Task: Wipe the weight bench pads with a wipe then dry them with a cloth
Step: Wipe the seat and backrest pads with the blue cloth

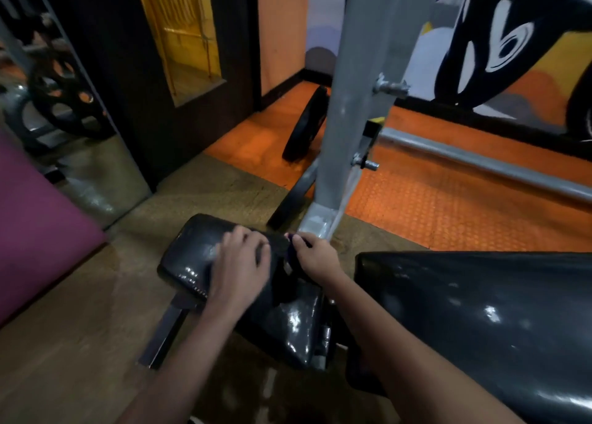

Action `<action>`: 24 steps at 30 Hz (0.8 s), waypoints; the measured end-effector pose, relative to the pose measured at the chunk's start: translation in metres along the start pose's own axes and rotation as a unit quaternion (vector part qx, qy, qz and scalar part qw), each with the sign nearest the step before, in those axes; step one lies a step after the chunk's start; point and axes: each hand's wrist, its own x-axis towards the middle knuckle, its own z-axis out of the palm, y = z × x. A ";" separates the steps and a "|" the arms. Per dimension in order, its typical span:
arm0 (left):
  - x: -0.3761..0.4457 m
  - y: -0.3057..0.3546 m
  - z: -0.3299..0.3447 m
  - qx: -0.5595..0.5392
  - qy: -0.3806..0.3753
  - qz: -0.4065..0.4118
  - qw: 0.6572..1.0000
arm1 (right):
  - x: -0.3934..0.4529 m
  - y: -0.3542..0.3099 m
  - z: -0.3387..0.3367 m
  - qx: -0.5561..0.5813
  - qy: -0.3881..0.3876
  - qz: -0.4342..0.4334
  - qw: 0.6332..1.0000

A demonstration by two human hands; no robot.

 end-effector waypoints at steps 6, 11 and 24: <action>-0.006 0.113 0.042 -0.319 -0.225 -0.183 0.902 | -0.028 0.013 -0.077 0.074 0.009 0.049 0.996; -0.010 0.183 0.067 -0.470 -0.222 -0.215 0.827 | -0.059 0.047 -0.153 0.070 0.046 0.051 0.995; -0.026 0.281 0.123 -0.586 -0.246 -0.252 0.730 | -0.134 0.159 -0.329 -0.408 0.200 -0.012 0.891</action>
